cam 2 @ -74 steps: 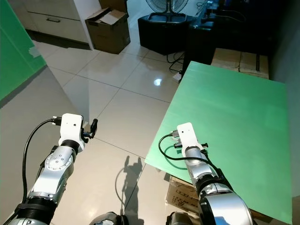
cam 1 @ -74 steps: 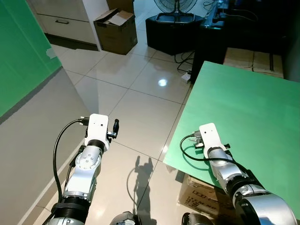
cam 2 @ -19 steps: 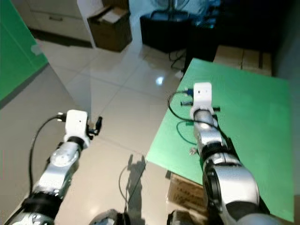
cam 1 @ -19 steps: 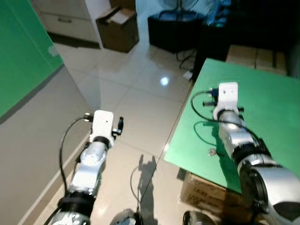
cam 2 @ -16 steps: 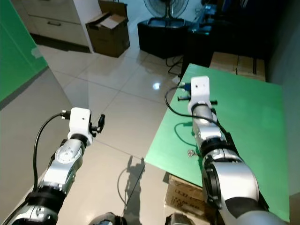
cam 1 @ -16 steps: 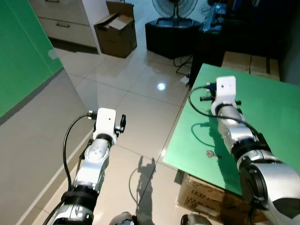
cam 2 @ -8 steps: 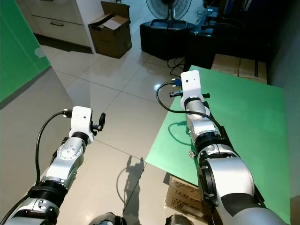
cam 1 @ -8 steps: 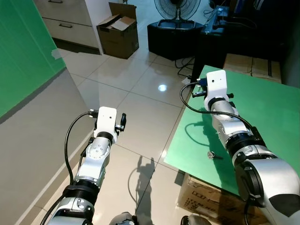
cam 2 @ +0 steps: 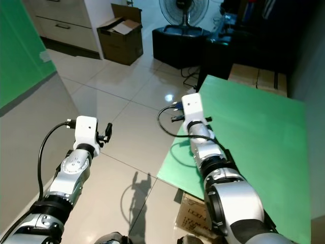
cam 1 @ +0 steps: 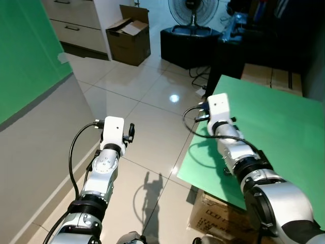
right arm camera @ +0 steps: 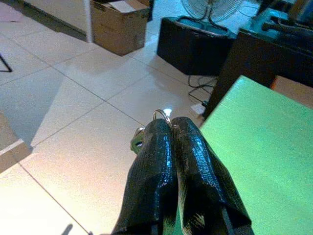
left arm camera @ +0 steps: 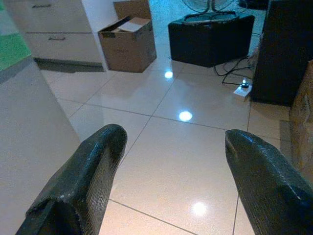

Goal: Hang keys on a hook

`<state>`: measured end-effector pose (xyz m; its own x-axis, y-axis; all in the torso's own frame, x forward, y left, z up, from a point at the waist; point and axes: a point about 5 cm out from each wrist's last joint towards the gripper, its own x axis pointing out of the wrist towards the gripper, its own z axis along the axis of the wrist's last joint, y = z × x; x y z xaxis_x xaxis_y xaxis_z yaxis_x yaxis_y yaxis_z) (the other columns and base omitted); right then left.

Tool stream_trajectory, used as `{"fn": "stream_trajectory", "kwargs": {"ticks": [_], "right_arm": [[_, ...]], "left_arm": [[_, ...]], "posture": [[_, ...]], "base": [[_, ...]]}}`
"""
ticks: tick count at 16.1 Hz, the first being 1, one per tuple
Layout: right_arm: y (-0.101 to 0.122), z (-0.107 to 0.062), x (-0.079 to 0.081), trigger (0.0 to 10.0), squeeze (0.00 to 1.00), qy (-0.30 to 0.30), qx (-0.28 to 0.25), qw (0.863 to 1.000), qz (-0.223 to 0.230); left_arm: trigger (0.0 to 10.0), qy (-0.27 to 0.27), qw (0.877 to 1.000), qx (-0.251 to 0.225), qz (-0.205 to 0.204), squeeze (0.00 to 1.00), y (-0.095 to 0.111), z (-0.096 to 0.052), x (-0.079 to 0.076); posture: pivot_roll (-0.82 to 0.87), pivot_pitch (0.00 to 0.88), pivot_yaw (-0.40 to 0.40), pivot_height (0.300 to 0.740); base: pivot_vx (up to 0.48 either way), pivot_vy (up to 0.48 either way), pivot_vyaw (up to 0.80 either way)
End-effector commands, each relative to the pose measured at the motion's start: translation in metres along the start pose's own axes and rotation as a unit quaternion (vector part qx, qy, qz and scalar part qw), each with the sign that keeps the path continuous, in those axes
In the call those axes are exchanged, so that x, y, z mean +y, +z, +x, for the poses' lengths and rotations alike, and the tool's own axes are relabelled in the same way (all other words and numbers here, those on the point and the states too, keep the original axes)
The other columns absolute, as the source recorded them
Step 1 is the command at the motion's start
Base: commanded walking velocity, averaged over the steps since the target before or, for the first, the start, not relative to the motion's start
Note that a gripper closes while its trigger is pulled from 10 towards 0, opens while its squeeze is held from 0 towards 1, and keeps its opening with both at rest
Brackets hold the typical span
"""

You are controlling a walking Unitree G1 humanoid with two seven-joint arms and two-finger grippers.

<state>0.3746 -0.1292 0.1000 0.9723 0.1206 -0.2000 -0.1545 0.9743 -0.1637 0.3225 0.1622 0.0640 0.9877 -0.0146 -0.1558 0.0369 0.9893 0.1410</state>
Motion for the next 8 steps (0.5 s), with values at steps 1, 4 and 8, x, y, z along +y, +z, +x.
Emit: {"fn": "stream_trajectory", "kwargs": {"ticks": [1,4,8], "right_arm": [[0.0008,0.0004,0.0051,0.0,0.0,0.013,0.0,1.0,0.004],[0.0007,0.0005,0.0113,0.0,0.0,0.025,0.002,1.0,0.009],[-0.0032,-0.0007,0.0134,0.0,0.0,0.031,0.007,0.999,0.015]], "left_arm": [[10.0,0.012,1.0,-0.008,-0.012,0.0,0.0016,-0.0021,0.0048],[10.0,0.002,0.998,-0.008,-0.058,0.0,0.0022,-0.0018,0.0026],[10.0,0.016,0.999,-0.007,-0.048,0.0,0.0031,-0.0006,0.0062]], "posture": [[0.02,0.003,0.015,0.74],[0.02,0.001,0.013,0.74],[0.02,0.0,0.013,0.74]], "base": [[0.0,0.0,0.0],[0.0,0.0,0.0],[0.0,0.0,0.0]]}}
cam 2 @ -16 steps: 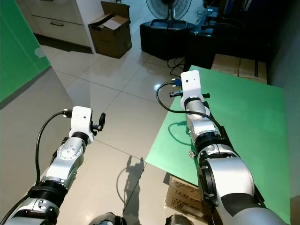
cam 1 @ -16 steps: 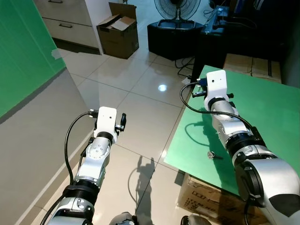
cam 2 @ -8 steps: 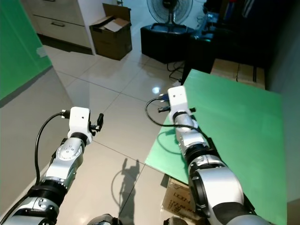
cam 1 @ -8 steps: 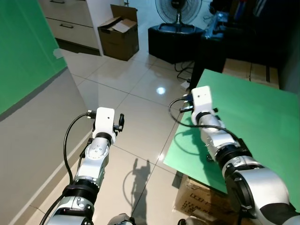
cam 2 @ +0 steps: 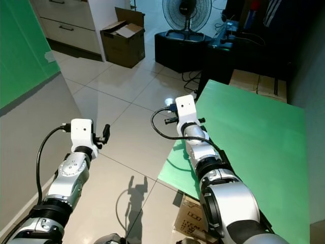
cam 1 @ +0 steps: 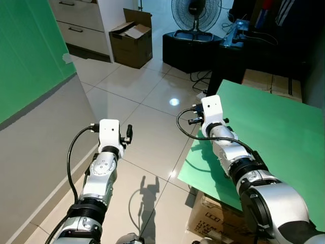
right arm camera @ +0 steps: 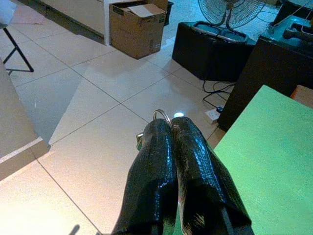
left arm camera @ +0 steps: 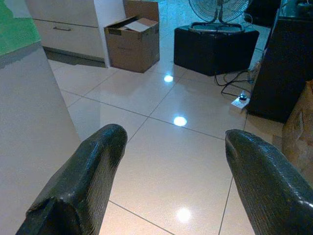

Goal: Hang keys on a hook

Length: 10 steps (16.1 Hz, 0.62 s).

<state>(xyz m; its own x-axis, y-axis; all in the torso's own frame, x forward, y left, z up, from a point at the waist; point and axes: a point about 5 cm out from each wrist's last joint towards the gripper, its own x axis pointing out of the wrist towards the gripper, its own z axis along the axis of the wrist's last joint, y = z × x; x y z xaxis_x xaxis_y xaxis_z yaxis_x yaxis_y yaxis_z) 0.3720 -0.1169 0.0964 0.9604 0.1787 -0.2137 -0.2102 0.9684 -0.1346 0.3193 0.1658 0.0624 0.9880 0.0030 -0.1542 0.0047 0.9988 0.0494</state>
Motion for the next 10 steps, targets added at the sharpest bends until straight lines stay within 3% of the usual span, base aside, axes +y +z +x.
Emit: {"fn": "stream_trajectory", "kwargs": {"ticks": [1,10], "right_arm": [[-0.0031,-0.0009,0.0008,0.0,0.0,0.002,0.006,1.0,0.008],[-0.0055,-0.002,-0.0046,0.0,0.0,0.002,0.01,1.0,0.01]], "left_arm": [[10.0,0.006,1.0,-0.009,-0.006,0.0,0.0069,0.003,0.0024],[10.0,0.014,1.0,-0.02,-0.019,0.0,0.0115,0.0061,-0.0042]], "posture": [[0.02,0.0,0.014,0.74],[0.0,0.0,0.013,0.74]], "base": [[0.0,0.0,0.0],[0.0,0.0,0.0]]}}
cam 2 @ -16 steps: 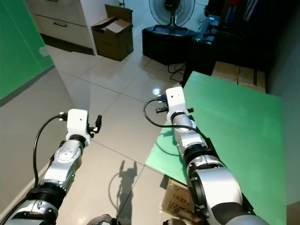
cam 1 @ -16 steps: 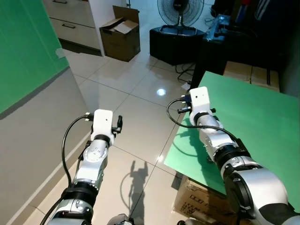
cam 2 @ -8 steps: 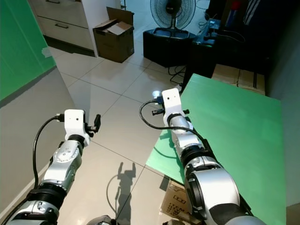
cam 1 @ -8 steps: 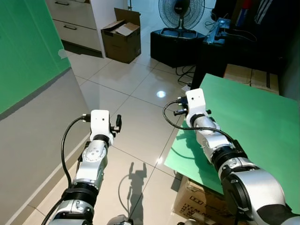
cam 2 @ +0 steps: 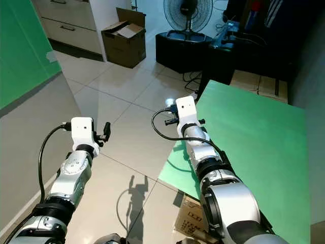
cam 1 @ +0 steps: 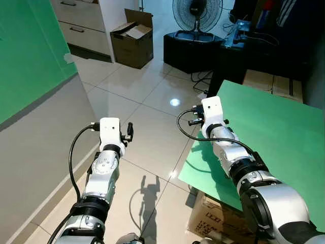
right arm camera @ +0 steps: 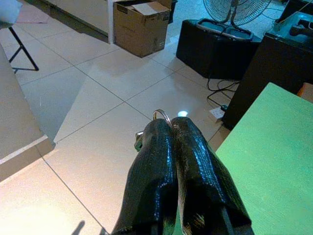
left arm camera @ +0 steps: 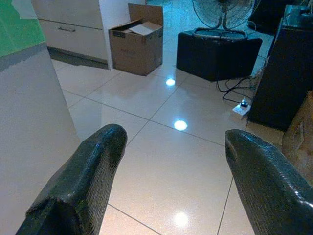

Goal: Hang keys on a hook

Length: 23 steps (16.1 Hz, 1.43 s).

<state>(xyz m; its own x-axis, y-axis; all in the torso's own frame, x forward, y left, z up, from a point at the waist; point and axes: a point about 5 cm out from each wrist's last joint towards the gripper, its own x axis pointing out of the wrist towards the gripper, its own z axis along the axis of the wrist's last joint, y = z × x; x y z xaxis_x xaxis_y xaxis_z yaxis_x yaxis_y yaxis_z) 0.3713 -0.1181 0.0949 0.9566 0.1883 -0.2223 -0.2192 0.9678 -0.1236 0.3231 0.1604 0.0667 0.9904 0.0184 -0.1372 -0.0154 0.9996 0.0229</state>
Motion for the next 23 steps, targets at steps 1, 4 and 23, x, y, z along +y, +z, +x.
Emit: {"fn": "stream_trajectory", "kwargs": {"ticks": [1,4,23], "right_arm": [[-0.0034,-0.0015,-0.0045,0.0,0.0,-0.004,0.006,1.0,0.005],[-0.0047,-0.0021,-0.0062,0.0,0.0,-0.006,0.008,1.0,0.006],[-0.0109,-0.0048,-0.0134,0.0,0.0,-0.018,0.018,1.0,0.017]], "left_arm": [[10.0,0.006,1.0,-0.011,-0.005,0.0,0.0064,0.0035,0.001],[10.0,0.007,1.0,-0.013,-0.008,0.0,0.006,0.0028,0.0002],[10.0,0.015,1.0,-0.016,-0.016,0.0,0.007,0.0049,-0.0019]], "posture": [[0.0,0.0,0.013,0.74],[-0.01,0.0,0.01,0.74],[-0.03,0.0,0.014,0.74]], "base": [[0.0,0.0,0.0],[0.0,0.0,0.0],[-0.086,0.0,0.0]]}}
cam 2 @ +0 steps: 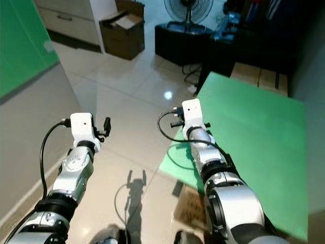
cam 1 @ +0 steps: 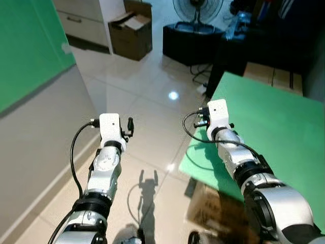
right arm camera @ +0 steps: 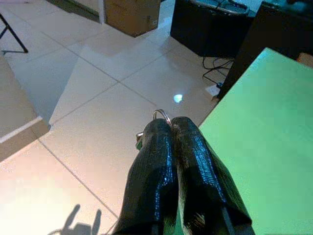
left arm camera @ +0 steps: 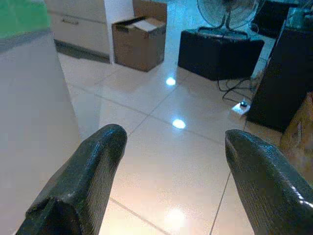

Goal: Hang keys on a hook

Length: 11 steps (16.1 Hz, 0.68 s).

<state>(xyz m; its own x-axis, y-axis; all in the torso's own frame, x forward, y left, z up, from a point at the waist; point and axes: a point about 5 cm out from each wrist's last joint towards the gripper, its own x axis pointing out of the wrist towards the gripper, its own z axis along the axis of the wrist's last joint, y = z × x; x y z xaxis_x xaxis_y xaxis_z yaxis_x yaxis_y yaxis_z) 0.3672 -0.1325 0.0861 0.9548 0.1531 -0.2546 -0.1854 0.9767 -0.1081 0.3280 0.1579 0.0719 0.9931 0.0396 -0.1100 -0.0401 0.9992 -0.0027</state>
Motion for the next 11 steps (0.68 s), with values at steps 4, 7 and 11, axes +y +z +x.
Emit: {"fn": "stream_trajectory", "kwargs": {"ticks": [4,7,11], "right_arm": [[-0.0003,-0.0003,-0.001,0.0,0.0,-0.004,0.0,1.0,0.008],[-0.0021,-0.0011,-0.0017,0.0,0.0,-0.004,0.0,1.0,0.007],[-0.0042,-0.0021,-0.0014,0.0,0.0,-0.003,-0.001,1.0,0.008]], "left_arm": [[10.0,0.003,1.0,-0.005,-0.003,0.0,0.0029,0.0029,0.0007],[10.0,-0.001,1.0,-0.006,-0.01,0.0,0.0033,0.004,-0.0005],[10.0,-0.008,1.0,-0.008,-0.008,0.0,0.0033,0.0042,-0.0027]], "posture": [[-0.04,0.0,0.018,0.74],[-0.04,0.0,0.021,0.74],[-0.05,0.0,0.024,0.74]], "base": [[-0.127,0.0,0.0],[0.0,0.0,0.0],[0.0,0.0,0.0]]}}
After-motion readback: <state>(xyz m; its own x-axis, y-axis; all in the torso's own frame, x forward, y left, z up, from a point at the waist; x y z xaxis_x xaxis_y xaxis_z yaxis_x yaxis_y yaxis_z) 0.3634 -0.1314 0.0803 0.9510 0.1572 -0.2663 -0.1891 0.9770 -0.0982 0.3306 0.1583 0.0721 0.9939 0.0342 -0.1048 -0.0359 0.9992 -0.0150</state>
